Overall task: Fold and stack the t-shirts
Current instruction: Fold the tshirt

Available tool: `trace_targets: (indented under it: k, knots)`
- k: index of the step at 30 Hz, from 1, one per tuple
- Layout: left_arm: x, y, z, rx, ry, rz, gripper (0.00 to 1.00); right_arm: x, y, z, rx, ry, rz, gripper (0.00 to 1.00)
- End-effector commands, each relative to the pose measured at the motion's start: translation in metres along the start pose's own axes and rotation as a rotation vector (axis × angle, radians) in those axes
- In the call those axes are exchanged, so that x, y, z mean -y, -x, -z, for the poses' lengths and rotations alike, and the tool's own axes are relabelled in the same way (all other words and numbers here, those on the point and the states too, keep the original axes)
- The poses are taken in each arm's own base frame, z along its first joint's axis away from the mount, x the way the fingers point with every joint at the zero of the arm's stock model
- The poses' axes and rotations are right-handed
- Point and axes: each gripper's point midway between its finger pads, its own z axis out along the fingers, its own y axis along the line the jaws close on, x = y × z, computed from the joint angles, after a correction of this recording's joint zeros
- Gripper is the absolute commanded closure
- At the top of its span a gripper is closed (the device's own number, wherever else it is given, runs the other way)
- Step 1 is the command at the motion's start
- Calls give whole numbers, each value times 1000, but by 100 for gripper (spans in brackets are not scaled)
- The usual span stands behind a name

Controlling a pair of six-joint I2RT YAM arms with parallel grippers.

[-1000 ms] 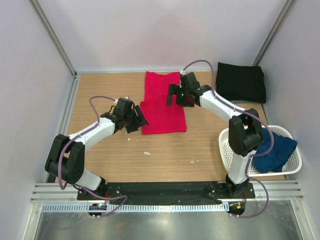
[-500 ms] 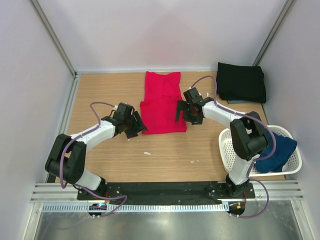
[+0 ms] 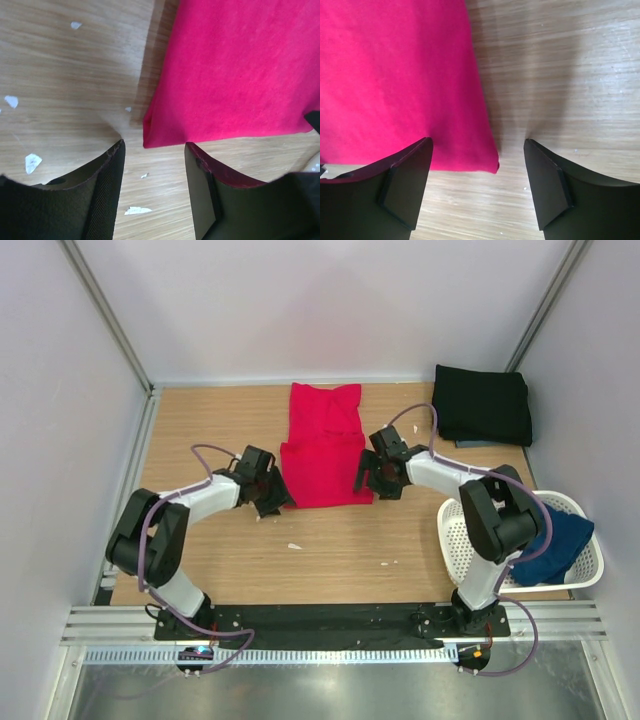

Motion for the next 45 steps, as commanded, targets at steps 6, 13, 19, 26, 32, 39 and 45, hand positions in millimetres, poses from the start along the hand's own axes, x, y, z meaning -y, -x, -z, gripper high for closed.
trace_targets:
  k: [6,13,19,26,32,39,45]
  knots:
    - [14,13,-13,20,-32,-22,52,8,-20,11,-9,22,-56,35]
    - [9,12,-22,6,-11,-43,69,6,-16,10,16,38,-56,57]
    - [-3,10,-25,6,32,-68,89,5,-12,5,30,39,-58,88]
    - [-13,3,-24,-7,51,-90,100,17,-26,15,28,40,-46,99]
    - [-27,-24,8,-81,54,-135,100,30,-63,35,-29,71,-47,99]
    - [-34,-54,65,-133,80,-219,100,32,-107,84,-88,160,-10,99]
    - [-34,-82,111,-148,113,-246,100,10,-140,134,-73,288,-39,99]
